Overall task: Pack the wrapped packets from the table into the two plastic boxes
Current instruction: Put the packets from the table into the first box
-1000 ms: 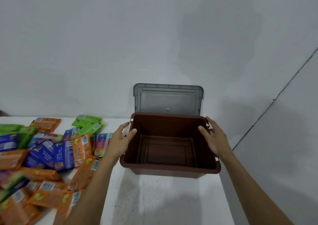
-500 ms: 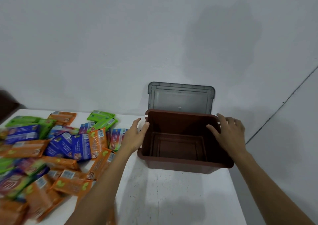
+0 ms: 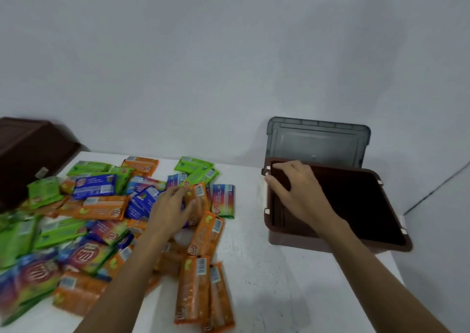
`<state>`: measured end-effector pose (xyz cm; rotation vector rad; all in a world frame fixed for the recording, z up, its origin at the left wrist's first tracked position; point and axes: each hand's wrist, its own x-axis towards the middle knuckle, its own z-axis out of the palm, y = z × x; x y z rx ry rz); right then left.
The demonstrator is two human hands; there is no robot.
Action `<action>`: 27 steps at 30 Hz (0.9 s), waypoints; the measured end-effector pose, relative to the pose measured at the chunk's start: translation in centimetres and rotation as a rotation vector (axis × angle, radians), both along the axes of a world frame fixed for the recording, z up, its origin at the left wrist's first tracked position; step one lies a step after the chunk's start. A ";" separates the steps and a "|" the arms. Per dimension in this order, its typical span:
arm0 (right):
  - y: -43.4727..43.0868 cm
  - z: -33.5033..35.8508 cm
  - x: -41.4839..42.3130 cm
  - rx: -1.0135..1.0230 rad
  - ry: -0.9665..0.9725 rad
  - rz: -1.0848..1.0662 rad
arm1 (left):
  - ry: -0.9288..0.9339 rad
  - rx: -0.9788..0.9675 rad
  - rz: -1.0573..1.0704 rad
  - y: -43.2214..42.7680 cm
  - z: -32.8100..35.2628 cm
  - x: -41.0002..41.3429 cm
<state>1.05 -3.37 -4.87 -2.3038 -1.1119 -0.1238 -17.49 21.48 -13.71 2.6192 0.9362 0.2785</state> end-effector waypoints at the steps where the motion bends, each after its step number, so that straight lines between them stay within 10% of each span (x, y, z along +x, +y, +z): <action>1: 1.1 -0.2 -0.8 -0.010 0.008 0.028 | 0.031 0.031 -0.004 0.7 -0.5 -0.7; 13: 12.1 -5.7 -5.3 -0.431 0.290 -0.093 | 0.008 0.021 0.003 2.2 -2.7 -3.7; 27: 15.0 -10.1 -4.2 -0.272 0.652 -0.364 | -0.017 0.010 0.026 1.7 -2.3 -3.8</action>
